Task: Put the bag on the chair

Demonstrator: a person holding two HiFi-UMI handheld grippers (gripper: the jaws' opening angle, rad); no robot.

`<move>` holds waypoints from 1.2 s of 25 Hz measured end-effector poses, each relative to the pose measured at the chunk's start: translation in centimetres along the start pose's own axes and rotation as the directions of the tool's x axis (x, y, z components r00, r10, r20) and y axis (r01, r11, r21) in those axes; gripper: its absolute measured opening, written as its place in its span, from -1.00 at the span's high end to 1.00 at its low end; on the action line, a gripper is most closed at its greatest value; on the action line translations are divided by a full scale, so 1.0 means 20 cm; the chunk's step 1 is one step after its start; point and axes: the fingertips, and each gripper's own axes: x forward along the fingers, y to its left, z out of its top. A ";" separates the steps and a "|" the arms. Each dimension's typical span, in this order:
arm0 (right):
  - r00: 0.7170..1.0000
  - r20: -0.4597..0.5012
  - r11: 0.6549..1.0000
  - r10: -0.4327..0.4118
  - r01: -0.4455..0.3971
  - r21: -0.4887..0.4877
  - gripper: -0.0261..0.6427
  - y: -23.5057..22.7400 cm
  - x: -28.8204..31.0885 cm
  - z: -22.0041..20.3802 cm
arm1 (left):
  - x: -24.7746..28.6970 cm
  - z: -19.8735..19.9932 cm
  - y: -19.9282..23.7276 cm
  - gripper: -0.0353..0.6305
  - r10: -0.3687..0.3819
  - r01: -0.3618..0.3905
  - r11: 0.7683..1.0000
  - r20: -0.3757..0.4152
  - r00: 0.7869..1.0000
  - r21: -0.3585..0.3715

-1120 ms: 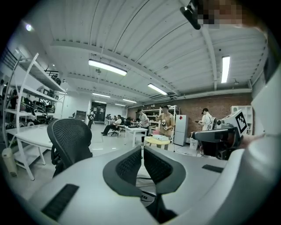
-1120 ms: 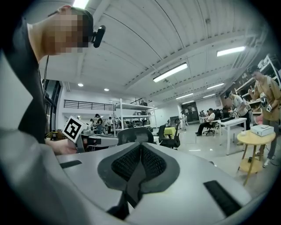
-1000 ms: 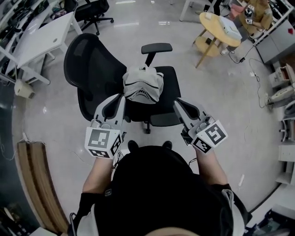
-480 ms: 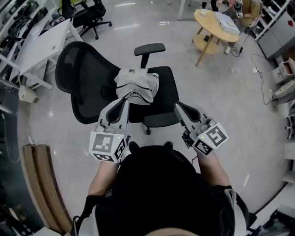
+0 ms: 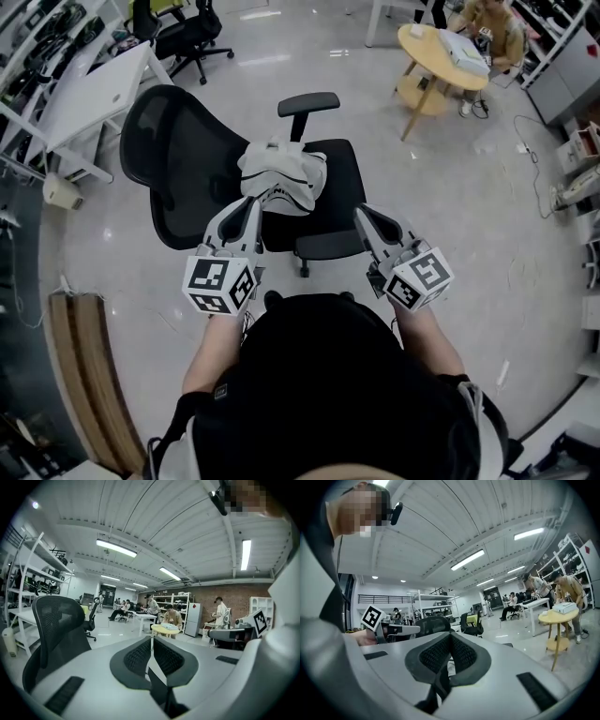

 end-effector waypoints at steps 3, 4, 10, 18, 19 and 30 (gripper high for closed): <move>1.000 -0.007 0.999 -0.025 0.025 0.037 0.83 0.00 0.02 -0.01 | 0.02 0.00 0.02 0.80 0.013 -0.013 0.999 -0.003 1.000 0.038; 1.000 -0.004 0.998 -0.029 0.029 0.051 0.84 -0.01 0.03 -0.01 | 0.03 0.01 0.03 0.80 0.016 -0.016 0.999 -0.002 1.000 0.046; 0.999 0.048 1.000 -0.026 0.025 0.018 0.84 -0.04 0.14 0.13 | 0.13 0.11 0.04 0.80 0.004 -0.006 0.997 0.029 1.000 0.073; 0.998 0.060 1.000 -0.030 0.031 -0.005 0.84 0.00 0.16 0.17 | 0.10 0.15 0.08 0.80 0.005 -0.008 0.995 0.037 0.999 0.101; 0.998 0.058 0.999 -0.035 0.035 -0.003 0.84 -0.01 0.16 0.17 | 0.10 0.14 0.09 0.80 0.009 -0.013 0.995 0.035 0.999 0.098; 0.998 0.042 0.999 -0.049 0.049 0.003 0.84 -0.01 0.14 0.13 | 0.04 0.13 0.11 0.80 0.023 -0.026 0.994 0.030 0.999 0.104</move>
